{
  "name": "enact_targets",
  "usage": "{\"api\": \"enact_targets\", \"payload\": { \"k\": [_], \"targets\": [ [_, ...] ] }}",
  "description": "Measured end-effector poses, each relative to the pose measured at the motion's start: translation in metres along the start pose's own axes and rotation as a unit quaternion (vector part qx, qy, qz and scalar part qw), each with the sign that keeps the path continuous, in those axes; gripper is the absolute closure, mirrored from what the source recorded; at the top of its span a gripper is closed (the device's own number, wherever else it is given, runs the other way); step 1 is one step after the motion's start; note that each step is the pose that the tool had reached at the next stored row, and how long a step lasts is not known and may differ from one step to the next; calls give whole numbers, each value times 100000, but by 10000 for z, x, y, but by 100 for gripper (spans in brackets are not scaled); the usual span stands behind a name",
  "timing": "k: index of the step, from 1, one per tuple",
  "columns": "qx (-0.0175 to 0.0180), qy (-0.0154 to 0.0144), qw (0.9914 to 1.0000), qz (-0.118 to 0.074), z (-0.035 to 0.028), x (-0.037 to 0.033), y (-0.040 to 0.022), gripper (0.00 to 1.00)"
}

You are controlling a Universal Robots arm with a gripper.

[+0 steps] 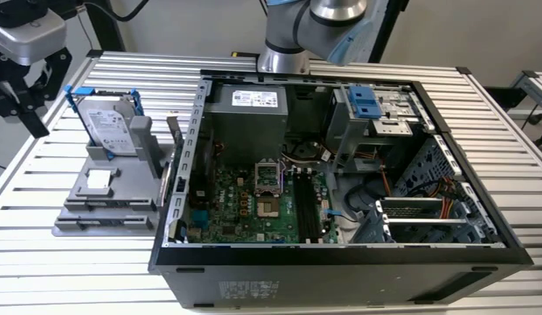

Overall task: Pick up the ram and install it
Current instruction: 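Pick up the ram and move it above insertion slot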

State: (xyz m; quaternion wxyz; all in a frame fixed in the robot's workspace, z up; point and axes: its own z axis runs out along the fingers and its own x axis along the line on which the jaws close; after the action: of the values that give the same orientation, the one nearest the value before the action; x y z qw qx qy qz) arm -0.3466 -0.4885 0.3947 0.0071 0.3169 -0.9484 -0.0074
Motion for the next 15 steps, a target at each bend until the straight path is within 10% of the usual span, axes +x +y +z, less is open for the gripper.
{"api": "enact_targets", "payload": {
  "k": [7, 15],
  "targets": [
    [117, 175, 99733, -7296, 0, 0, 0, 100],
    [227, 345, 98943, -14496, 0, 0, 0, 100]
  ]
}}
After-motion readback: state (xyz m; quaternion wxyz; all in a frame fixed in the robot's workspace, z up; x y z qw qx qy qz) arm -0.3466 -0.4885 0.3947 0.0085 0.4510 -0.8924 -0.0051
